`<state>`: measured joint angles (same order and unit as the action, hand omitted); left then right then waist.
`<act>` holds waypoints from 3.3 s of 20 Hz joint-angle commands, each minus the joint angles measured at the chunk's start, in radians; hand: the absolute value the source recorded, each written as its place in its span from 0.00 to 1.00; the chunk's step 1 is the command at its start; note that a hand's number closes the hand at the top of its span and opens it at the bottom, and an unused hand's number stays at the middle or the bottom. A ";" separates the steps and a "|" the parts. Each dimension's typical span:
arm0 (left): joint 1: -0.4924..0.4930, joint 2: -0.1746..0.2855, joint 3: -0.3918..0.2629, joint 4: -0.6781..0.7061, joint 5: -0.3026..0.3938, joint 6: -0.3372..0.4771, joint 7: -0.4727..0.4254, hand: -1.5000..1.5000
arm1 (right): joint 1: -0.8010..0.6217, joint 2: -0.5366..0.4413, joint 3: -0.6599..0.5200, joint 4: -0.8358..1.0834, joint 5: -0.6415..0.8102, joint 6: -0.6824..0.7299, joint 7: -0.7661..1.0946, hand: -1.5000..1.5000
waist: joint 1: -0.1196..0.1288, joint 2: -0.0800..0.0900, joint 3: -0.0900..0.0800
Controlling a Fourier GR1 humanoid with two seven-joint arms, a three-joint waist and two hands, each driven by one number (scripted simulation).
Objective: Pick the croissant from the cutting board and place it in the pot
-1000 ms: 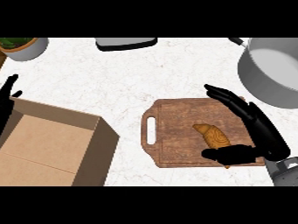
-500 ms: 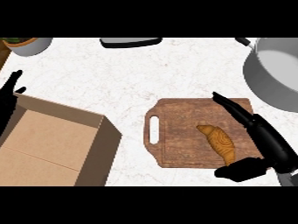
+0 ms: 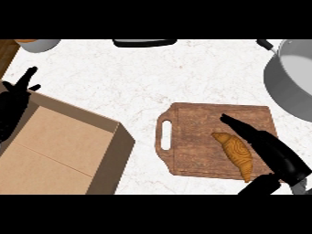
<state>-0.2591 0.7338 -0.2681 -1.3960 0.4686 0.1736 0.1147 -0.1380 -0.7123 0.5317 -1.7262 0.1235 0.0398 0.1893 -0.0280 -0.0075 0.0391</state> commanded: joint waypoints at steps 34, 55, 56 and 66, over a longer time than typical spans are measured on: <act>-0.018 -0.151 -0.208 0.035 0.102 -0.010 -0.017 0.50 | 0.049 0.157 -0.126 0.401 -0.243 0.149 -0.395 0.00 | 0.030 0.021 -0.038; 0.053 -0.052 -0.207 -0.013 0.176 0.052 -0.056 0.50 | 0.163 -0.001 -0.587 0.825 -0.526 0.199 -0.817 1.00 | -0.055 0.019 -0.029; 0.053 -0.063 -0.210 -0.018 0.176 0.060 -0.060 0.50 | 0.148 -0.033 -0.624 0.851 -0.540 0.210 -0.835 1.00 | -0.052 0.022 -0.030; 0.049 -0.079 -0.250 -0.014 0.169 0.035 -0.098 0.50 | 0.152 -0.197 -0.738 1.099 -0.511 0.269 -1.009 1.00 | 0.014 0.026 -0.033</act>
<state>-0.2934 0.7942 -0.4026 -1.4073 0.6198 0.2672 0.0288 0.0207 -0.8541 -0.1759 -0.7052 -0.4050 0.2974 -0.7667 -0.0342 -0.0058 0.0356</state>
